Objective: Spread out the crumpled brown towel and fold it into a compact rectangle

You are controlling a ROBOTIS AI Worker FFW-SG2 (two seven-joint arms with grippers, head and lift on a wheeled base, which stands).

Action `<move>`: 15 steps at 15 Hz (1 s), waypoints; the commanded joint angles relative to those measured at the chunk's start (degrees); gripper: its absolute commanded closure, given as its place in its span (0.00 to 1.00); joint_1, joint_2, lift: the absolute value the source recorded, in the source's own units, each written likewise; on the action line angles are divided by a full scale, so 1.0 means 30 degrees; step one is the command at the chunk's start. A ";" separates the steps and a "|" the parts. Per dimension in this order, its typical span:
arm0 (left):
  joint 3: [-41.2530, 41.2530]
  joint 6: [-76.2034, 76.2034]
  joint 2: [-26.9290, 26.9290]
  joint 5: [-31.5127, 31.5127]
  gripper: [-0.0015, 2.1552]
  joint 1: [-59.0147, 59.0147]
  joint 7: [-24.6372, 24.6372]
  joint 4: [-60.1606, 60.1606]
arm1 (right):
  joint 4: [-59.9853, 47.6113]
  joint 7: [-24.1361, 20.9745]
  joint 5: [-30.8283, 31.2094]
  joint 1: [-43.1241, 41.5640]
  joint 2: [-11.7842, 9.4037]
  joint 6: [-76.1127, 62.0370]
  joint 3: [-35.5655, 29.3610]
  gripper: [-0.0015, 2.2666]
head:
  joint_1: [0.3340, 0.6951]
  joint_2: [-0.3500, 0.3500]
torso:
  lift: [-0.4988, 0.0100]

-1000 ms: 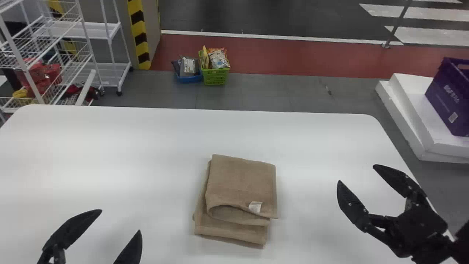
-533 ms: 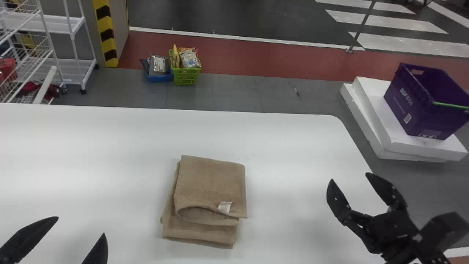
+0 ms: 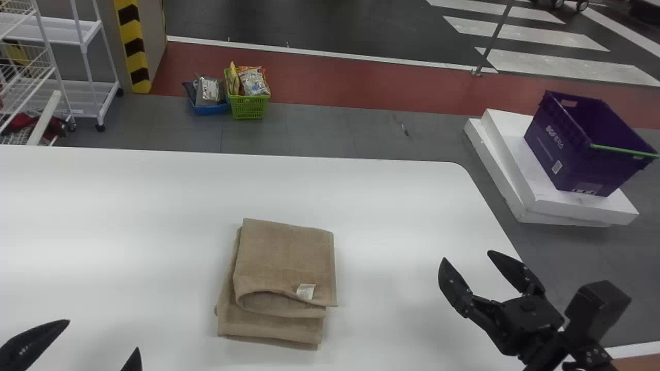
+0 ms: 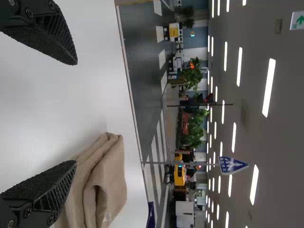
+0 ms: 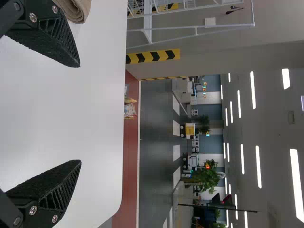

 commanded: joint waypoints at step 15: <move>-0.0391 -0.0900 -0.0050 0.0028 0.03 0.0355 0.2697 -0.0077 | 0.1308 0.0645 -0.0065 -0.0354 0.0076 -0.1769 0.1182 0.04 | 1.00 0.27 | 0.73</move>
